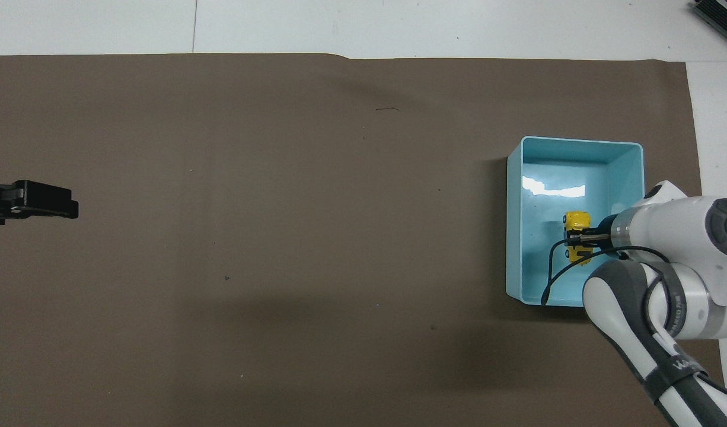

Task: Wind up and store yellow beetle car

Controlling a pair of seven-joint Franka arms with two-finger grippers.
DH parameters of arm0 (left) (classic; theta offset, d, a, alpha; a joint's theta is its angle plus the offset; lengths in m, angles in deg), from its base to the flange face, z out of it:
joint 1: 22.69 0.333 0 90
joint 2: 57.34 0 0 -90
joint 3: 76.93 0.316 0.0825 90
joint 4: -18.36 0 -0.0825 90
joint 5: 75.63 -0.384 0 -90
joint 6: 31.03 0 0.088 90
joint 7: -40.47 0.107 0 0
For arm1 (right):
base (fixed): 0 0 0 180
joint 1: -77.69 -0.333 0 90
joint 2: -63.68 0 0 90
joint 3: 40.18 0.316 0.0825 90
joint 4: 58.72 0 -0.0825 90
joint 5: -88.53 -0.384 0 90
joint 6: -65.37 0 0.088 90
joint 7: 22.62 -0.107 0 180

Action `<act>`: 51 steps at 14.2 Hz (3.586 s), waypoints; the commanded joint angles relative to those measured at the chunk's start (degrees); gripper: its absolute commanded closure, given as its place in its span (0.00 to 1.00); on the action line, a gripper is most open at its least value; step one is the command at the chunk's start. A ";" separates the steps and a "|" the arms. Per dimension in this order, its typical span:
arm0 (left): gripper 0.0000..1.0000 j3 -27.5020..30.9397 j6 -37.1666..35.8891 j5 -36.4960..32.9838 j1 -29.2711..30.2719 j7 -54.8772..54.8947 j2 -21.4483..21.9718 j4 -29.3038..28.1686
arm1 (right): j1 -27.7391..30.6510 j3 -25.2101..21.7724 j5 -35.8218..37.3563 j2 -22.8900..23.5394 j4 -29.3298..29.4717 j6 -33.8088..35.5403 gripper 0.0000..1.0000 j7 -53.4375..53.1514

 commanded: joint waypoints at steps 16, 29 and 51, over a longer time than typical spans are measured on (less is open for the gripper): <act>0.00 -0.71 -0.96 -0.46 1.13 0.20 0.87 -0.29 | 0.48 -0.18 -3.45 -0.71 10.21 11.98 0.00 1.79; 0.00 -0.88 -0.96 -0.46 1.13 0.20 0.87 -0.29 | 0.93 0.26 2.28 -2.02 31.05 37.91 0.00 -12.62; 0.00 -0.71 -0.96 -0.46 1.13 0.20 0.87 -0.29 | -3.56 0.35 -1.24 -2.38 44.68 50.93 0.00 -11.22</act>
